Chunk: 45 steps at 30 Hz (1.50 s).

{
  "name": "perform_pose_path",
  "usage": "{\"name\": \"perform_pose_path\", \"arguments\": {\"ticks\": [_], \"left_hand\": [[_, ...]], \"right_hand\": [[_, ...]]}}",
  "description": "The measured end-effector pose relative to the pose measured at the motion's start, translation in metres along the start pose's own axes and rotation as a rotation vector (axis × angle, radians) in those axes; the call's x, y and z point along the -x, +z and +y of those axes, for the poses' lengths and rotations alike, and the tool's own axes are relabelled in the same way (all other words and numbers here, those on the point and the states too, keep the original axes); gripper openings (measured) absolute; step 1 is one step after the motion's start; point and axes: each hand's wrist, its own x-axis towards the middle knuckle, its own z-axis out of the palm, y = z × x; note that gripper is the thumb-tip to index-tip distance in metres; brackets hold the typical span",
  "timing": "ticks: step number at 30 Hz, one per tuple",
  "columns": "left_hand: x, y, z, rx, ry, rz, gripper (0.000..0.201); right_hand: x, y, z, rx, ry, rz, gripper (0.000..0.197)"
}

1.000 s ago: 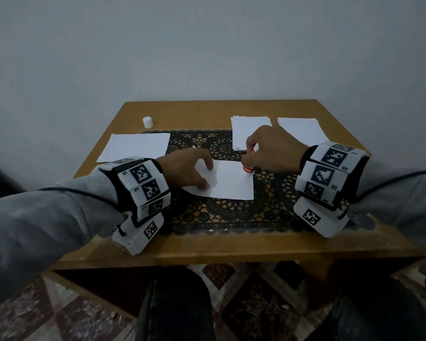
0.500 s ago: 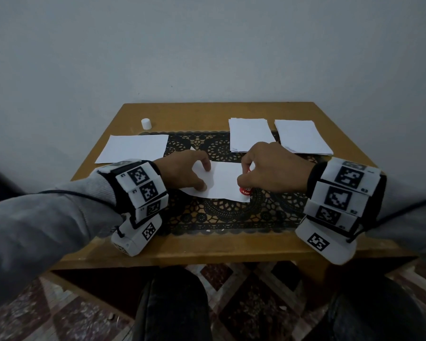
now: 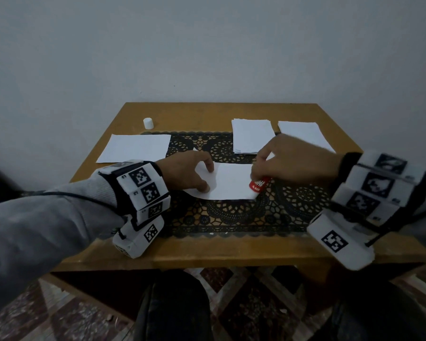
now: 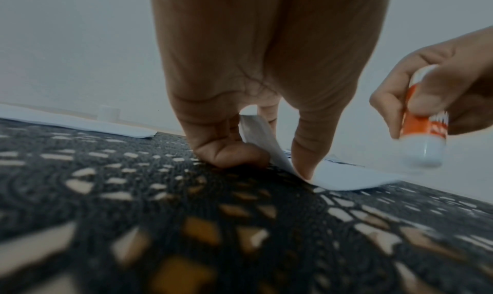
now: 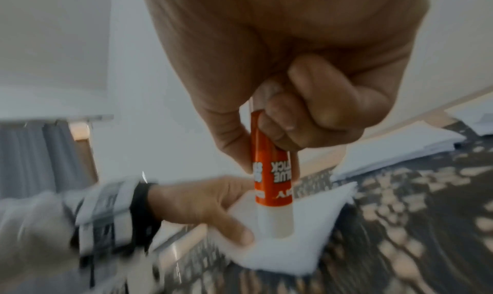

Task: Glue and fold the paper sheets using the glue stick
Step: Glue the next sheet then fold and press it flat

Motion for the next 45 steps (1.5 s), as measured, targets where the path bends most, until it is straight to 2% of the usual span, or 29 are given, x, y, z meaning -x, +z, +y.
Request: {"name": "perform_pose_path", "arguments": {"ticks": [2, 6, 8, 12, 15, 20, 23, 27, 30, 45], "left_hand": [[0.0, 0.0, -0.001, 0.001, 0.005, 0.0, 0.043], [-0.001, 0.0, -0.001, 0.002, 0.01, -0.011, 0.044], [-0.002, -0.001, -0.001, 0.009, 0.007, -0.021, 0.044], [-0.001, -0.003, -0.001, 0.006, 0.035, -0.035, 0.045], [-0.002, -0.003, -0.003, 0.011, 0.047, -0.041, 0.046], [-0.004, -0.004, -0.007, 0.023, 0.061, -0.06, 0.046], [-0.005, -0.004, -0.008, 0.029, 0.07, -0.059, 0.046], [-0.005, -0.005, -0.008, 0.038, 0.079, -0.072, 0.045], [-0.005, -0.005, -0.008, 0.03, 0.084, -0.077, 0.046], [-0.004, -0.005, -0.007, 0.029, 0.077, -0.079, 0.046]], "right_hand": [[0.001, -0.017, -0.002, -0.143, 0.018, -0.021, 0.026], [-0.017, -0.042, -0.005, -0.427, -0.024, 0.092, 0.015], [-0.037, -0.043, -0.007, -0.461, -0.069, 0.131, 0.012], [-0.089, -0.029, -0.015, -0.323, -0.086, 0.14, 0.018], [-0.132, -0.012, -0.027, -0.325, -0.058, 0.167, 0.016], [-0.19, 0.009, -0.032, -0.179, -0.088, 0.323, 0.032], [-0.209, 0.012, -0.032, -0.116, -0.06, 0.339, 0.034], [-0.222, 0.01, -0.032, -0.025, -0.03, 0.272, 0.041], [-0.229, 0.011, -0.03, 0.028, -0.007, 0.254, 0.039], [-0.226, 0.01, -0.023, 0.052, 0.079, 0.288, 0.049]]}}
